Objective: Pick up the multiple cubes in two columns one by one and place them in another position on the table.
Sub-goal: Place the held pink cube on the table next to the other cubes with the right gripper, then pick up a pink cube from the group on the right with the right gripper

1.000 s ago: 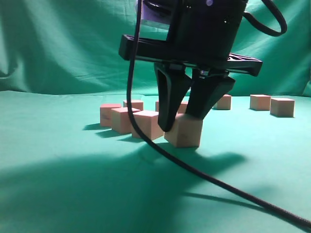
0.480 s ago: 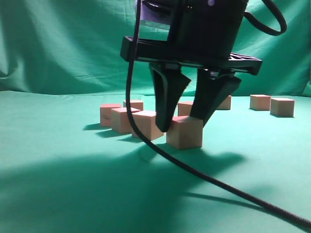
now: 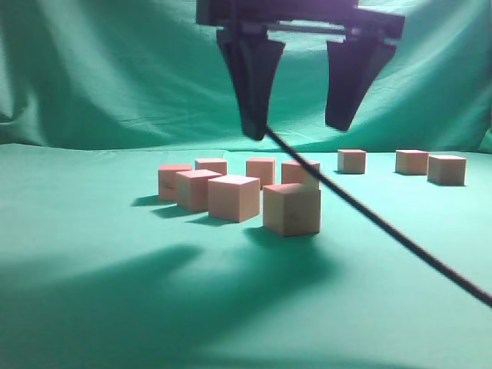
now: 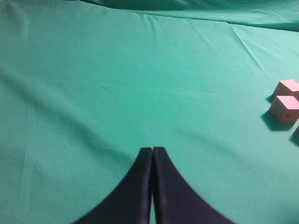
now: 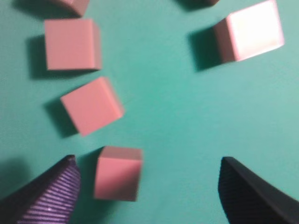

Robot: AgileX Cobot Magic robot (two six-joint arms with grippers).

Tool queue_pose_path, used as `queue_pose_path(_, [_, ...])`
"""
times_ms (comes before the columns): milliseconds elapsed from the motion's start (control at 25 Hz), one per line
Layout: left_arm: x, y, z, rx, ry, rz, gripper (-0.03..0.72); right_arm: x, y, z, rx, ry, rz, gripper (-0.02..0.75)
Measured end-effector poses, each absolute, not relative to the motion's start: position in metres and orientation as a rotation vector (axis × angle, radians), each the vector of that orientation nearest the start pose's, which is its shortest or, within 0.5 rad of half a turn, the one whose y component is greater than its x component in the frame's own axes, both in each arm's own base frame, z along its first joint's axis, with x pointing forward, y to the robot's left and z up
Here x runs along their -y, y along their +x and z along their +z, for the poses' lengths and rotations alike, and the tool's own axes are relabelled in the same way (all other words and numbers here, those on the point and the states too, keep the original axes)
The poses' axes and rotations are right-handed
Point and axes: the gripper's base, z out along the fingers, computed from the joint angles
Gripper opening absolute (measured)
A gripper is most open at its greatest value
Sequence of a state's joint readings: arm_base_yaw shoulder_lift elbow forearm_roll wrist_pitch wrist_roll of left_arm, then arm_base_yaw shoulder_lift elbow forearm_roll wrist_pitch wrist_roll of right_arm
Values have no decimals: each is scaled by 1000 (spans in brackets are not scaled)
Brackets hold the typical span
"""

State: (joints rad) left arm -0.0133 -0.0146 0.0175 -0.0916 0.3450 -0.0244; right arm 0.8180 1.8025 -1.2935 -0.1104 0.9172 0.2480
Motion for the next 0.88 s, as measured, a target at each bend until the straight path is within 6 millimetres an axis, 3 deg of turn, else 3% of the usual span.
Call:
queue_pose_path(160, [4, 53, 177, -1830, -67, -116, 0, -254, 260, 244, -2666, -907, -51, 570])
queue_pose_path(280, [4, 53, 177, -1830, -67, -116, 0, -239, 265, 276, -2591, -813, -66, 570])
queue_pose_path(480, [4, 53, 177, -1830, -67, -116, 0, -178, 290, 312, -2585, -505, -95, 570])
queue_pose_path(680, [4, 53, 177, -1830, -67, -116, 0, -109, 323, 310, -2649, -196, -146, 529])
queue_pose_path(880, [4, 53, 177, -1830, -67, -116, 0, -76, 349, 288, -2689, -65, -73, 529])
